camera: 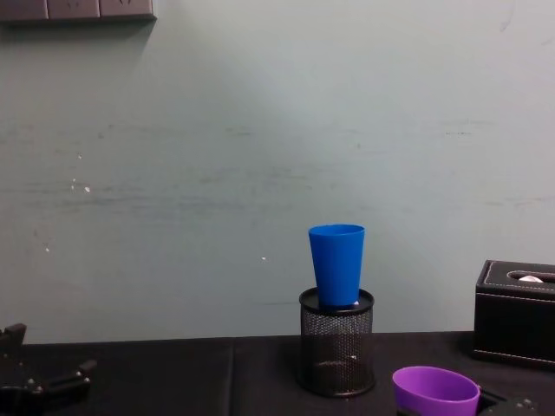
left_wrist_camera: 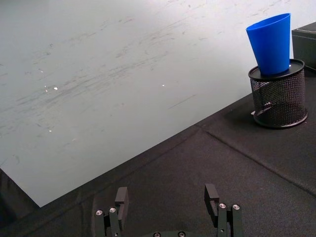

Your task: Pick up one cup with a gripper and tap it against the other cup.

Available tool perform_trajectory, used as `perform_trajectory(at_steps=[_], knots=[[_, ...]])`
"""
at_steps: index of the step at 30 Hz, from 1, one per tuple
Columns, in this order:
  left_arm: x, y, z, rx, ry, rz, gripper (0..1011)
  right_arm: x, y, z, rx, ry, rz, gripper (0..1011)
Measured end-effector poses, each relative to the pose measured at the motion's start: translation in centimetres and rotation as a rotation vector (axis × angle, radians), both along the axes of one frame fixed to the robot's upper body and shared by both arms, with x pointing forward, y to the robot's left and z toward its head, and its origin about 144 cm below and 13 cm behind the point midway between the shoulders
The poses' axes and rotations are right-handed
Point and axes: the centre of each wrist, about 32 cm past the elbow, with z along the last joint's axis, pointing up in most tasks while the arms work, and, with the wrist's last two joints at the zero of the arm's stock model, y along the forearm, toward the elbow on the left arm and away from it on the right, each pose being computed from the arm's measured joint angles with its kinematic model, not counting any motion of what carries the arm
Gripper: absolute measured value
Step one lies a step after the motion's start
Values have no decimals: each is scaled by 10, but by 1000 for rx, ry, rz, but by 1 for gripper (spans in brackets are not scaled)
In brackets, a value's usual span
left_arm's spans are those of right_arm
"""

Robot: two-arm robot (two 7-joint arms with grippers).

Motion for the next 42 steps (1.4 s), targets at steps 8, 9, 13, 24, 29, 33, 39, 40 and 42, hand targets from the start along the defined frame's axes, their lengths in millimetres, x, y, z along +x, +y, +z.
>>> perform_trajectory(at_steps=[8, 9, 13, 24, 29, 33, 39, 40, 42], knots=[[0, 0, 0, 0, 0, 0, 1011, 0, 0, -1, 1, 1, -1, 731], [0, 0, 0, 0, 0, 0, 1011, 0, 0, -1, 1, 1, -1, 731], [0, 0, 0, 0, 0, 0, 1011, 0, 0, -1, 1, 1, -1, 731], [0, 0, 0, 0, 0, 0, 1012, 0, -1, -1, 0, 2, -1, 731], [0, 0, 0, 0, 0, 0, 1011, 0, -1, -1, 0, 2, -1, 731], [0, 0, 0, 0, 0, 0, 1011, 0, 0, -1, 0, 2, -1, 734], [0, 0, 0, 0, 0, 0, 1011, 0, 0, -1, 0, 2, -1, 883], [0, 0, 0, 0, 0, 0, 1011, 0, 0, -1, 0, 2, -1, 908], [0, 0, 0, 0, 0, 0, 1011, 0, 0, -1, 0, 2, -1, 969]])
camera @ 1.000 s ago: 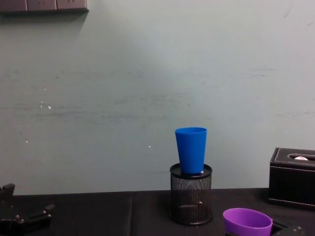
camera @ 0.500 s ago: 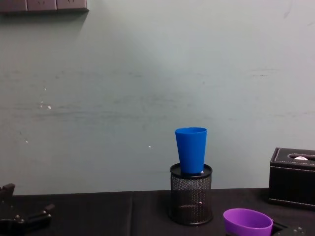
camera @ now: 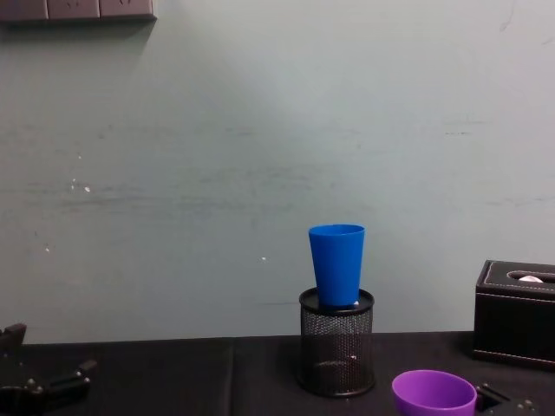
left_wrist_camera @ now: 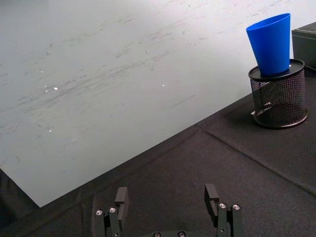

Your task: Pick up one cup with a gripper and tap it against the other cup.

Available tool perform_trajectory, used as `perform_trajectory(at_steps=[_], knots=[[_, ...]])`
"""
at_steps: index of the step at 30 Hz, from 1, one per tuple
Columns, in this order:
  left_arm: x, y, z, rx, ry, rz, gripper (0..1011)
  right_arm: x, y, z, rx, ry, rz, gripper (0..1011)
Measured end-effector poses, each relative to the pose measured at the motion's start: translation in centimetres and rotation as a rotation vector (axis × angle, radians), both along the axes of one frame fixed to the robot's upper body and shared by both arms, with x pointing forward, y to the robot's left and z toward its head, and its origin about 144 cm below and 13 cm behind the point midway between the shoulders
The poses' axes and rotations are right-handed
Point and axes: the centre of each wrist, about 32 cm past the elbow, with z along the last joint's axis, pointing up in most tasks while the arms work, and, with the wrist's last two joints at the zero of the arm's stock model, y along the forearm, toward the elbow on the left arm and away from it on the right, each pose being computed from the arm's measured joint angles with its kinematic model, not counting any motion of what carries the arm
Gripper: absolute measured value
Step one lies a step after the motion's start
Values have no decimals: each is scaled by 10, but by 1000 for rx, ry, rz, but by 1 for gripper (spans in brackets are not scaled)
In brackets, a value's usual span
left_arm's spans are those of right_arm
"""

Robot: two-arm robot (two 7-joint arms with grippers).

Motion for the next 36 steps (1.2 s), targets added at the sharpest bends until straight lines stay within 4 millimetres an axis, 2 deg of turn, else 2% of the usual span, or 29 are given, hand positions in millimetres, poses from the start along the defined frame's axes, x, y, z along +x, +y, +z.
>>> perform_trajectory(at_steps=[4, 36], knots=[[0, 0, 0, 0, 0, 0, 1011, 0, 0, 0, 0, 0, 0, 1003], [0, 0, 0, 0, 0, 0, 1011, -2, 0, 9, 15, -41, 12, 1003]])
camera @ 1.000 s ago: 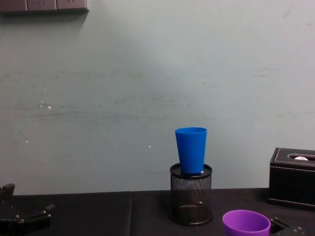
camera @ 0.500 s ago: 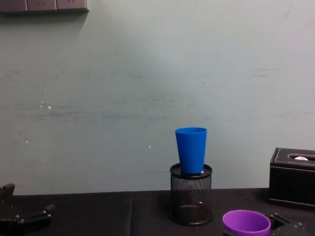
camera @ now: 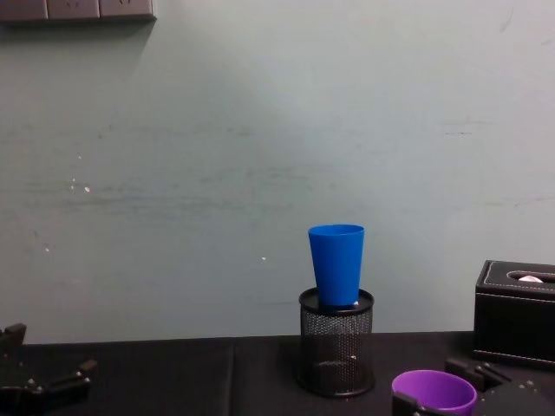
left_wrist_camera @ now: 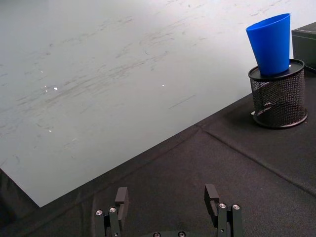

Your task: Pick up one cup with a gripper and tap it against the other cup.

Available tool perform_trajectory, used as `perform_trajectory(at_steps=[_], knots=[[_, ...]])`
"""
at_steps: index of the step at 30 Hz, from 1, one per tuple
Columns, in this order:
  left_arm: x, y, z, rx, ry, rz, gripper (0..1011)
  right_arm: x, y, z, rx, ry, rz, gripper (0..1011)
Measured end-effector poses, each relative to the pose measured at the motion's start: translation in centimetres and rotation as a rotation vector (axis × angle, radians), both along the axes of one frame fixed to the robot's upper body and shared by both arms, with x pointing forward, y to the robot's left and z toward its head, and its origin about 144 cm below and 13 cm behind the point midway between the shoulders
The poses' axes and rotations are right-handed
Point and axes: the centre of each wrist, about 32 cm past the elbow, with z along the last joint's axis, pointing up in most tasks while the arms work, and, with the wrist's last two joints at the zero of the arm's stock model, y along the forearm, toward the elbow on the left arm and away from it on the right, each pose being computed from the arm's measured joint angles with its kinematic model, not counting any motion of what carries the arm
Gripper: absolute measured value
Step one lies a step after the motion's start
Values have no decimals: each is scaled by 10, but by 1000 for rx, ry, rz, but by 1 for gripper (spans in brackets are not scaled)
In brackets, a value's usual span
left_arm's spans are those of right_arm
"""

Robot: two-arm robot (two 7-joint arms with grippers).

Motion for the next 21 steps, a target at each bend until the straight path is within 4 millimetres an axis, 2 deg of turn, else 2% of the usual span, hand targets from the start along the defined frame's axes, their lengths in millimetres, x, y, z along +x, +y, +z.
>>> perform_trajectory(at_steps=[21], knots=[[0, 0, 0, 0, 0, 0, 1011, -6, -2, 15, 22, -54, 1, 1003]])
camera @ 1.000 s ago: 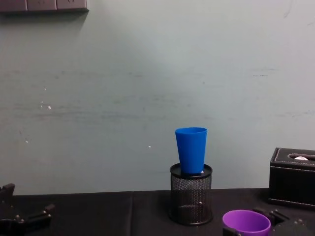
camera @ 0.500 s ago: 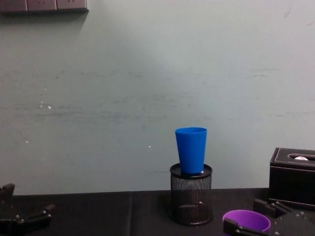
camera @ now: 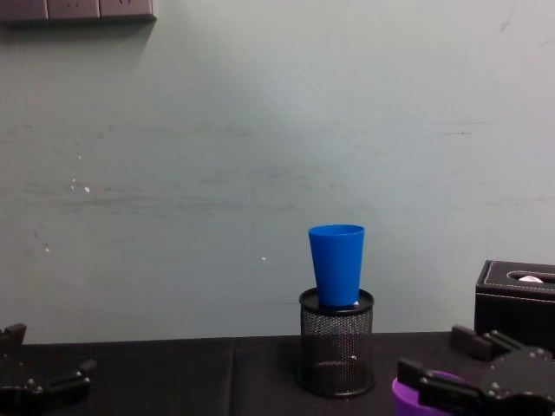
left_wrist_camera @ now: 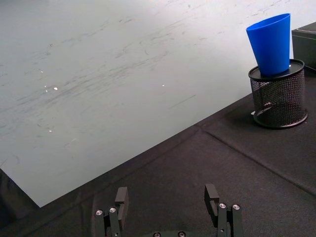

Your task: Pick up one cup with a gripper and tap it against the other cup.

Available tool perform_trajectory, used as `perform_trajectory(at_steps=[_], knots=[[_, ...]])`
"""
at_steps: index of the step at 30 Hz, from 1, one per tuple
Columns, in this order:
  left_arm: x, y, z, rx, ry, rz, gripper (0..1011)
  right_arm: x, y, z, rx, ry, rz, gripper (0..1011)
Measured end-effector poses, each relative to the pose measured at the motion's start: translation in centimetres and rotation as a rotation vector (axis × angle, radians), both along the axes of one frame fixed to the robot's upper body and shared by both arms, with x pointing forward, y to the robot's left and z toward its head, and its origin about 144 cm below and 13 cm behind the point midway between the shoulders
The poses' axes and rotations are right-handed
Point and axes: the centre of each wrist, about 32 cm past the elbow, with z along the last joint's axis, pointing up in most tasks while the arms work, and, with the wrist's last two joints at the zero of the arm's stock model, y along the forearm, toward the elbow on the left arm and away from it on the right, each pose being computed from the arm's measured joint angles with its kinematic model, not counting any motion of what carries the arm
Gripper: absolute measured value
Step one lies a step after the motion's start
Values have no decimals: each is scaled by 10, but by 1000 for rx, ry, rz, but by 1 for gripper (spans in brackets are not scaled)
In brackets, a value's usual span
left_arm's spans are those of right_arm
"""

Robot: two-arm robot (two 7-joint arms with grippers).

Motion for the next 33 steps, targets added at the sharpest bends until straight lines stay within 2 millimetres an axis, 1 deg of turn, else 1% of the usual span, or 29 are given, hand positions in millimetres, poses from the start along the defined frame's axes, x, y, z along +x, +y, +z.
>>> perform_trajectory(at_steps=[10, 24, 33], knots=[[0, 0, 0, 0, 0, 0, 1011, -3, 0, 7, 16, -18, 8, 1003], [0, 0, 0, 0, 0, 0, 1011, -3, 0, 7, 16, -15, 7, 1003], [0, 0, 0, 0, 0, 0, 1011, -1, -5, 6, 32, -11, -49, 1002]])
